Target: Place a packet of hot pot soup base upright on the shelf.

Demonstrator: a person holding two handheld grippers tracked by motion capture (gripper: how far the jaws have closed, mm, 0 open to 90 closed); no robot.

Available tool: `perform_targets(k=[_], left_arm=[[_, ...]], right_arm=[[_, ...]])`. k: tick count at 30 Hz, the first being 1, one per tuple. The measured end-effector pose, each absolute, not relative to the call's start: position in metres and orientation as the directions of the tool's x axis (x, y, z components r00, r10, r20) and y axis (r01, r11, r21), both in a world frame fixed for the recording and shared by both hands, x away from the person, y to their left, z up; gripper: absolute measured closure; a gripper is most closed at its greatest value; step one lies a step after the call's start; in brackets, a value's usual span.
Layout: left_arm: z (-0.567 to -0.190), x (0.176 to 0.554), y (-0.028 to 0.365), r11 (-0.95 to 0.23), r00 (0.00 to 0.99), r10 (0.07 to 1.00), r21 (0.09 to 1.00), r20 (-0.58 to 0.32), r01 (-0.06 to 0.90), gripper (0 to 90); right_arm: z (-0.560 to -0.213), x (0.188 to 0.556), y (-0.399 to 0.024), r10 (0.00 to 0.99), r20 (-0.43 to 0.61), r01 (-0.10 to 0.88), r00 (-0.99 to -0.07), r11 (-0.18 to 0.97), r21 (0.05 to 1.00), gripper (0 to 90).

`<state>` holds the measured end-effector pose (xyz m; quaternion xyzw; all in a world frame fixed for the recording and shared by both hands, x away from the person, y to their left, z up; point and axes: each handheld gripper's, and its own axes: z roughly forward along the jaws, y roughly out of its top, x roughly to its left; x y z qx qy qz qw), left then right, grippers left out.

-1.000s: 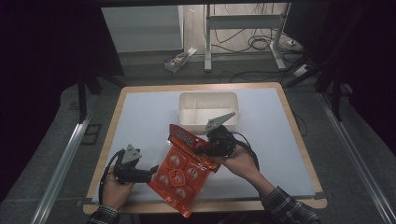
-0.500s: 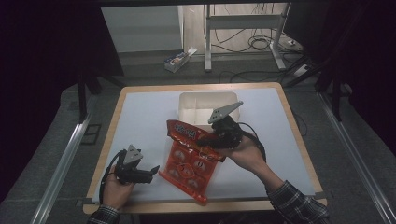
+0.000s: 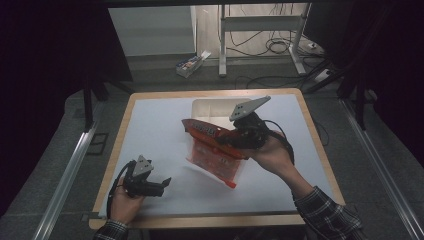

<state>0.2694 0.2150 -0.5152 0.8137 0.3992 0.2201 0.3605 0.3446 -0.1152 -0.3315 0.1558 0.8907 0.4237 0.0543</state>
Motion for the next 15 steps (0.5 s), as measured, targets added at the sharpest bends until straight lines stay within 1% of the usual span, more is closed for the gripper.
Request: perform_targets(k=[9,15], left_arm=[[-0.515,0.270,0.214,-0.416,0.587,0.808,0.763,0.059,0.495,5.8],[-0.515,0.270,0.213,-0.408,0.589,0.807,0.762,0.044,0.502,5.8]], right_arm=[[-0.315,0.362,-0.134,0.385,0.017,0.250,-0.923,0.564,0.788,88.8],[-0.304,0.373,-0.144,0.423,0.024,0.271,-0.906,0.535,0.800,88.8]])
